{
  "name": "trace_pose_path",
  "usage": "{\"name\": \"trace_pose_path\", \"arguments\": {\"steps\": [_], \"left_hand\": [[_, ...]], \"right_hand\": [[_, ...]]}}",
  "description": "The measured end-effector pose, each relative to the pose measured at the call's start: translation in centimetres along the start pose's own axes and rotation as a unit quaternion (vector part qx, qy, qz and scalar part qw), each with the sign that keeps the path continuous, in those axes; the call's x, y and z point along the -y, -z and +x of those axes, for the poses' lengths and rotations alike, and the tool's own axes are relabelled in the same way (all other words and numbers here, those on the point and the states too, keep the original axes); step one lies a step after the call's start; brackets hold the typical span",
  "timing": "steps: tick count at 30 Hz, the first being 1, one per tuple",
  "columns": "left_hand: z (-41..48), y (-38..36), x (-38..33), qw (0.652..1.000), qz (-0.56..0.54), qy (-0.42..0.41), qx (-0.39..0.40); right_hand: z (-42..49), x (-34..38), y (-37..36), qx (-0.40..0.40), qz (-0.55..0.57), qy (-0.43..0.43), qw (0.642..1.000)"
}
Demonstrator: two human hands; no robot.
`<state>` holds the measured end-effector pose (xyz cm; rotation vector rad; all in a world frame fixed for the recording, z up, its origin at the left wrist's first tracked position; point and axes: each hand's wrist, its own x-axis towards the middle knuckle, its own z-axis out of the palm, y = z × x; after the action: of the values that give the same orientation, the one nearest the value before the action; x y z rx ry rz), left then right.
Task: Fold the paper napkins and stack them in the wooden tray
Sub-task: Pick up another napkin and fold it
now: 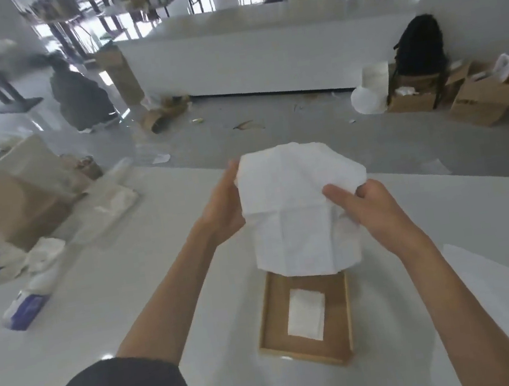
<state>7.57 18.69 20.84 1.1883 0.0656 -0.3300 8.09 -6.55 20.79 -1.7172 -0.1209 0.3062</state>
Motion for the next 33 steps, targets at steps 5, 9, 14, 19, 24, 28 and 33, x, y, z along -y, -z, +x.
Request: {"name": "trace_pose_path", "arguments": {"steps": [5,9,14,19,24,28,33], "left_hand": [[-4.8,0.4,4.1,0.993,-0.117,-0.002,0.004],[-5.1,0.0,2.9,0.985,0.060,-0.117,-0.109],[-4.1,-1.0,1.7,0.955,0.212,-0.165,-0.128],[-2.5,-2.2,1.1,0.935,0.270,-0.168,-0.157],[-0.9,-3.1,1.1,0.914,0.305,-0.182,-0.196],[-0.4,-3.7,1.3,0.898,0.336,-0.183,-0.218],[0.5,-4.3,1.1,0.890,0.347,-0.177,-0.237]], "right_hand": [[0.8,1.8,-2.4,-0.070,-0.043,0.016,0.996],[0.3,1.8,-2.2,-0.086,-0.061,0.048,0.993],[-1.0,1.0,0.8,-0.024,-0.004,0.038,0.999],[-1.8,0.0,3.3,-0.041,-0.038,0.082,0.995],[-1.4,-0.4,4.9,-0.089,-0.045,0.087,0.991],[-0.8,-1.0,5.5,-0.116,-0.130,0.107,0.979],[0.2,-1.0,5.6,-0.153,-0.185,0.127,0.962]]}}
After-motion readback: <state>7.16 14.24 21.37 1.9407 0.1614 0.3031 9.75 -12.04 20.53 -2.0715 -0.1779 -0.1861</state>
